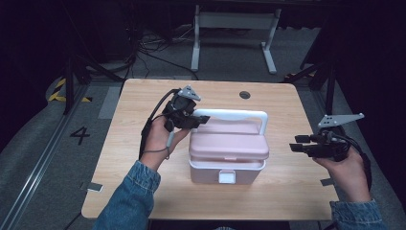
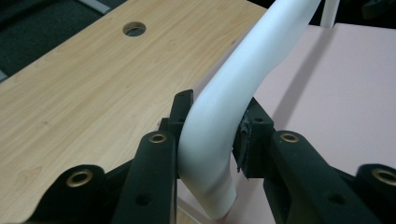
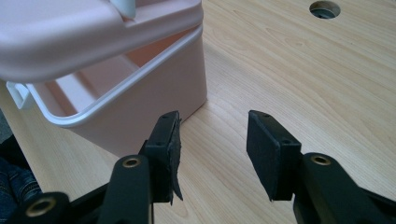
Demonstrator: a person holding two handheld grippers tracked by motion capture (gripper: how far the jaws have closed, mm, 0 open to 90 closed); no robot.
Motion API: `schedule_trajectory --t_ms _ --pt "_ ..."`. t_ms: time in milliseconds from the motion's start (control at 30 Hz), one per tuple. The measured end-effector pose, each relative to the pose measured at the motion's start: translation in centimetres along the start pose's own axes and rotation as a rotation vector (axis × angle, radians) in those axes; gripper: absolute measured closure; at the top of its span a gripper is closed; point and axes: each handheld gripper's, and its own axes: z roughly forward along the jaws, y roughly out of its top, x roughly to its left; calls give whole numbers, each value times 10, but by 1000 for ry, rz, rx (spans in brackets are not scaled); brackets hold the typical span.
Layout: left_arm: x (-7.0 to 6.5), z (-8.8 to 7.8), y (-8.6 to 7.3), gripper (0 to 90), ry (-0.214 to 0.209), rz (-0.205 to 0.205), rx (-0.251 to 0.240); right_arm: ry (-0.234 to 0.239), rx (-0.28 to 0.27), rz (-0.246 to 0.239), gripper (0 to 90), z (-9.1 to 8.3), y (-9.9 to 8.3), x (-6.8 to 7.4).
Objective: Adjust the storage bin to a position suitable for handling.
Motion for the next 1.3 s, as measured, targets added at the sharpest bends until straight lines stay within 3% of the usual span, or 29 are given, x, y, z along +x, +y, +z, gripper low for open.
schedule_trajectory --t_ms 333,600,800,1000,1067,1300 --pt "13 5 12 719 39 -46 -7 2 -10 -9 542 0 1 2" --pt "23 8 19 720 36 -74 -4 21 -27 -19 567 6 4 7" --pt "30 11 24 717 33 -95 -4 37 -45 -43 657 9 5 10" --pt "33 15 28 718 55 -87 13 55 -93 -89 854 10 9 19" --pt "34 16 28 718 56 -88 11 62 -100 -97 873 11 10 21" --pt "40 18 32 720 51 -93 13 158 -167 -123 898 19 21 33"
